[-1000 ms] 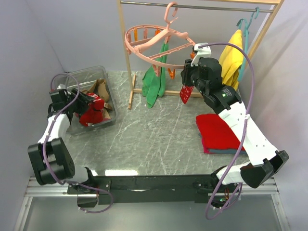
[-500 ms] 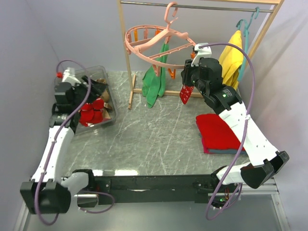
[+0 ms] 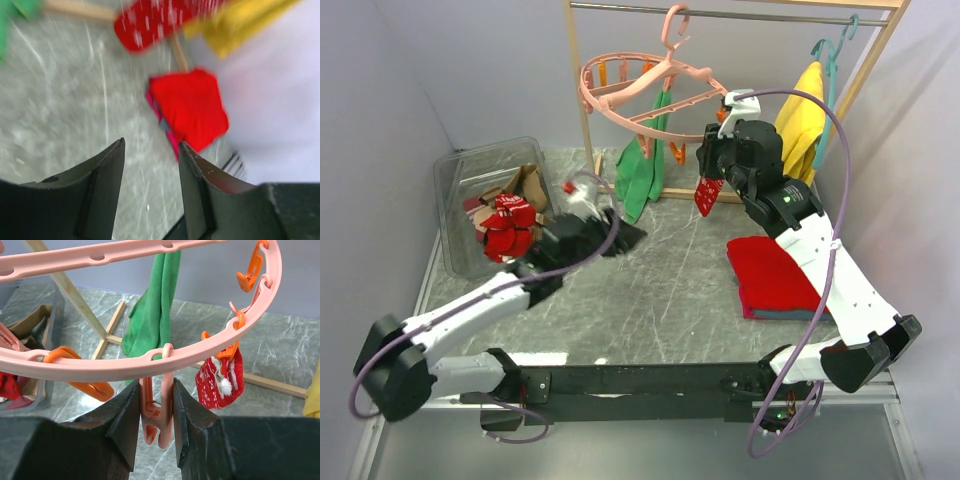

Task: Remove the socks clipped to the hanger

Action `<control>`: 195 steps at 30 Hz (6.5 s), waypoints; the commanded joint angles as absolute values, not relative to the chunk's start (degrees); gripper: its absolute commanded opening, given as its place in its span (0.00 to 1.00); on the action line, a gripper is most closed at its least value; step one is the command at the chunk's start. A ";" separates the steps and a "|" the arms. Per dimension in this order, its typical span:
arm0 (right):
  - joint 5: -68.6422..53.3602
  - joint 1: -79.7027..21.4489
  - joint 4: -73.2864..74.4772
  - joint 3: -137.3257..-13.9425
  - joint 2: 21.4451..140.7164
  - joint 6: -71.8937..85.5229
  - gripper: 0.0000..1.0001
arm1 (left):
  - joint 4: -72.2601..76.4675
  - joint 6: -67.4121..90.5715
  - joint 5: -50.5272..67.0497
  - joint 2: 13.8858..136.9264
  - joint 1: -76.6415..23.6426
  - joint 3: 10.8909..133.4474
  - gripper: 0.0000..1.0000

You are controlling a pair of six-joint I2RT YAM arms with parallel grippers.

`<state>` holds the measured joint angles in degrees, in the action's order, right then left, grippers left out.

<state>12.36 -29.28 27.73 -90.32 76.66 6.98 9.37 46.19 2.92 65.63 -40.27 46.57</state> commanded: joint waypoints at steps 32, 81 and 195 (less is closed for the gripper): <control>14.32 -31.03 27.51 -90.18 74.88 6.42 0.00 | 52.56 4.13 -25.23 122.60 -56.43 79.54 0.71; 15.29 -34.19 44.38 -103.10 76.12 10.11 0.56 | 16.53 25.22 5.00 100.37 -56.34 81.13 0.05; 13.89 -29.88 30.06 -99.67 82.36 8.88 0.38 | 10.46 33.14 9.67 83.23 -57.30 67.85 0.09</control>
<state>12.45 -29.65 35.03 -99.94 83.50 9.37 9.74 32.49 9.17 84.97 -56.84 67.40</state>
